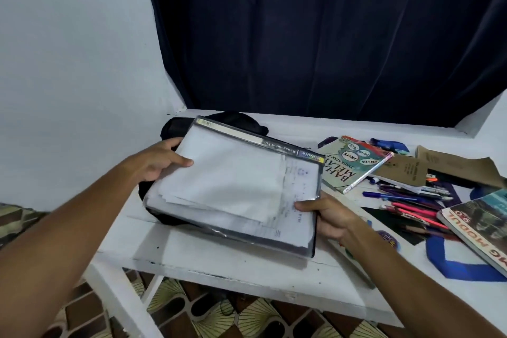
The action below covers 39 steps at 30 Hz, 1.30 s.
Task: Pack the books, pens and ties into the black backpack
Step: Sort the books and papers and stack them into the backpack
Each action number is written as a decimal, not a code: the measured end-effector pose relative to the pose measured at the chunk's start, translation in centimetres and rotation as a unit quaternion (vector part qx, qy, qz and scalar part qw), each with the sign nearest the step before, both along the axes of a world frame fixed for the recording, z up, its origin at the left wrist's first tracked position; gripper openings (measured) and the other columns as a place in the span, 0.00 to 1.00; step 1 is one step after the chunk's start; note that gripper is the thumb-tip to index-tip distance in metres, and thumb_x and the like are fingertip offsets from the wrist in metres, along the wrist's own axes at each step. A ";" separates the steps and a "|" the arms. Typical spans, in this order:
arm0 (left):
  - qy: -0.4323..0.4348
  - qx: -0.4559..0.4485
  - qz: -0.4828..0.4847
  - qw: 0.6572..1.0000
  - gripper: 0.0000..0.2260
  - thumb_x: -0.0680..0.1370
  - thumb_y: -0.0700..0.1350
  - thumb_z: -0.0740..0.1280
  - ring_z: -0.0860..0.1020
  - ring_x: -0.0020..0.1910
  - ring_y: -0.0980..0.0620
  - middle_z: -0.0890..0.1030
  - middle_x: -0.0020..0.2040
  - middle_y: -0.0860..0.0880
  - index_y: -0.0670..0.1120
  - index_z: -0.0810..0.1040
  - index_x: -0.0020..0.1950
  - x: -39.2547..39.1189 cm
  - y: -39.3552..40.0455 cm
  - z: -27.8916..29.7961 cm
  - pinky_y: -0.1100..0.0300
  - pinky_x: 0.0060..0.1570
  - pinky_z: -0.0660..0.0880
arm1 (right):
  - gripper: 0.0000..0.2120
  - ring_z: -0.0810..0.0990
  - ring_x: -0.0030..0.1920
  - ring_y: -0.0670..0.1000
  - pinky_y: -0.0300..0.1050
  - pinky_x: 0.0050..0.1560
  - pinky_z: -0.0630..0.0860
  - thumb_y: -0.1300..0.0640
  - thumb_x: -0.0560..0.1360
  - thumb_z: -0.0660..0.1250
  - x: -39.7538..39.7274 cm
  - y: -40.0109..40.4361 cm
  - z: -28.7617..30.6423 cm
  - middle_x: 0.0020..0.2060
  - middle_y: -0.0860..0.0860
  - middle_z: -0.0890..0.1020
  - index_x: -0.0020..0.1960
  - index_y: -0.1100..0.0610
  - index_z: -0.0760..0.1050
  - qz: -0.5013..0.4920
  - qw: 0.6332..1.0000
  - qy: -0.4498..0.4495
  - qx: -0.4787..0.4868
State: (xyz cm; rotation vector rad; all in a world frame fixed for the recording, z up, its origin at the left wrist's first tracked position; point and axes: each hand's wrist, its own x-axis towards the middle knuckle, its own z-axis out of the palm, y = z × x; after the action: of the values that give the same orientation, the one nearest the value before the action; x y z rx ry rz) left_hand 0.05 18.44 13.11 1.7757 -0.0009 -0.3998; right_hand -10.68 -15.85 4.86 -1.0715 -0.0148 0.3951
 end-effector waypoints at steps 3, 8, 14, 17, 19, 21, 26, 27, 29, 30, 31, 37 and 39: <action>-0.023 0.059 0.024 0.998 0.27 0.74 0.31 0.70 0.80 0.47 0.49 0.80 0.49 0.49 0.47 0.70 0.71 0.4 0.0 0.2 0.55 0.48 0.76 | 0.46 0.83 0.51 0.62 0.58 0.47 0.82 0.65 0.40 0.85 0.5 1.0 -0.9 0.52 0.64 0.83 0.58 0.63 0.76 -0.025 1.000 -0.002 0.017; -0.120 0.186 0.043 0.974 0.29 0.75 0.48 0.73 0.78 0.57 0.49 0.78 0.64 0.45 0.49 0.68 0.74 2.7 0.4 -0.5 0.60 0.58 0.71 | 0.48 0.83 0.52 0.62 0.58 0.50 0.81 0.67 0.40 0.84 1.8 2.6 -1.6 0.56 0.64 0.81 0.61 0.64 0.75 -0.061 0.997 0.034 0.043; -0.169 0.244 0.059 0.953 0.20 0.78 0.52 0.68 0.76 0.62 0.46 0.77 0.65 0.43 0.47 0.74 0.69 6.9 1.5 -1.5 0.55 0.65 0.70 | 0.33 0.85 0.44 0.59 0.50 0.39 0.83 0.72 0.58 0.73 3.8 3.1 -1.1 0.48 0.62 0.85 0.63 0.66 0.72 -0.115 0.990 0.063 0.055; -0.194 0.288 0.040 0.937 0.19 0.79 0.50 0.68 0.75 0.65 0.46 0.76 0.65 0.44 0.44 0.74 0.68 9.7 2.1 -2.4 0.56 0.65 0.68 | 0.46 0.85 0.43 0.60 0.49 0.35 0.82 0.69 0.41 0.83 4.8 2.9 -1.5 0.48 0.63 0.84 0.58 0.68 0.74 -0.121 0.989 0.072 0.046; -0.209 0.321 0.020 0.924 0.20 0.79 0.50 0.68 0.73 0.68 0.46 0.76 0.67 0.44 0.44 0.73 0.69 11.9 2.6 -3.4 0.56 0.66 0.67 | 0.49 0.85 0.43 0.61 0.49 0.35 0.82 0.68 0.36 0.83 5.2 3.0 -1.9 0.48 0.64 0.84 0.57 0.68 0.75 -0.125 0.988 0.082 0.038; -0.224 0.361 -0.004 0.905 0.24 0.79 0.52 0.67 0.71 0.70 0.45 0.73 0.70 0.44 0.46 0.70 0.72 14.6 3.3 -4.4 0.53 0.68 0.67 | 0.49 0.85 0.41 0.61 0.49 0.35 0.82 0.68 0.35 0.83 5.7 3.3 -2.4 0.47 0.64 0.84 0.56 0.69 0.75 -0.146 0.985 0.093 0.031; -0.253 0.506 -0.075 0.821 0.35 0.76 0.65 0.64 0.51 0.79 0.42 0.57 0.80 0.47 0.54 0.58 0.79 20.4 3.6 -6.1 0.38 0.74 0.53 | 0.49 0.85 0.40 0.60 0.51 0.39 0.83 0.68 0.34 0.83 6.7 4.8 -3.0 0.46 0.64 0.84 0.55 0.70 0.75 -0.207 0.972 0.111 0.030; -0.262 0.533 -0.090 0.799 0.35 0.76 0.66 0.63 0.50 0.79 0.42 0.57 0.80 0.47 0.55 0.58 0.79 21.3 3.6 -6.4 0.37 0.73 0.51 | 0.49 0.85 0.41 0.60 0.52 0.40 0.83 0.69 0.34 0.83 6.9 5.4 -3.0 0.47 0.64 0.84 0.56 0.70 0.75 -0.220 0.969 0.112 0.035; -0.297 0.546 -0.102 0.777 0.32 0.76 0.67 0.63 0.54 0.79 0.42 0.65 0.77 0.48 0.55 0.65 0.76 22.5 3.7 -6.8 0.38 0.73 0.53 | 0.50 0.85 0.43 0.60 0.52 0.38 0.83 0.70 0.35 0.83 7.2 6.7 -2.9 0.50 0.64 0.83 0.57 0.69 0.75 -0.237 0.964 0.110 0.052; -0.318 0.526 -0.102 0.782 0.30 0.76 0.66 0.63 0.58 0.77 0.42 0.71 0.73 0.47 0.54 0.70 0.74 23.1 3.9 -6.9 0.40 0.73 0.55 | 0.50 0.85 0.43 0.60 0.51 0.36 0.83 0.70 0.34 0.82 7.3 7.5 -2.7 0.49 0.64 0.84 0.57 0.69 0.76 -0.246 0.961 0.110 0.063; -0.330 0.494 -0.098 0.798 0.27 0.76 0.65 0.65 0.64 0.74 0.42 0.76 0.69 0.45 0.52 0.74 0.70 23.5 4.1 -6.7 0.42 0.71 0.61 | 0.49 0.85 0.42 0.60 0.50 0.35 0.82 0.70 0.34 0.82 7.5 8.3 -2.5 0.48 0.64 0.84 0.56 0.69 0.76 -0.258 0.957 0.106 0.073; -0.337 0.381 -0.123 0.852 0.23 0.74 0.64 0.68 0.80 0.42 0.42 0.81 0.37 0.43 0.43 0.82 0.44 26.0 5.0 -2.2 0.50 0.45 0.75 | 0.17 0.86 0.41 0.58 0.51 0.37 0.83 0.75 0.73 0.58 9.7 14.2 -0.4 0.49 0.63 0.84 0.60 0.69 0.74 -0.319 0.936 0.101 0.107; -0.329 0.366 -0.131 0.861 0.23 0.75 0.62 0.68 0.78 0.36 0.44 0.78 0.32 0.43 0.42 0.80 0.39 26.5 5.2 -0.9 0.52 0.41 0.75 | 0.20 0.85 0.43 0.60 0.53 0.35 0.83 0.76 0.74 0.55 11.3 16.4 -0.1 0.56 0.65 0.80 0.64 0.69 0.71 -0.339 0.929 0.093 0.118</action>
State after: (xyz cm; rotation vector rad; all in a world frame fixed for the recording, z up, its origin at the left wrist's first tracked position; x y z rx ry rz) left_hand 26.52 23.64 12.19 2.6070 -0.6609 0.0640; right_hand 0.63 0.55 4.76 -0.7370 0.4582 -0.1358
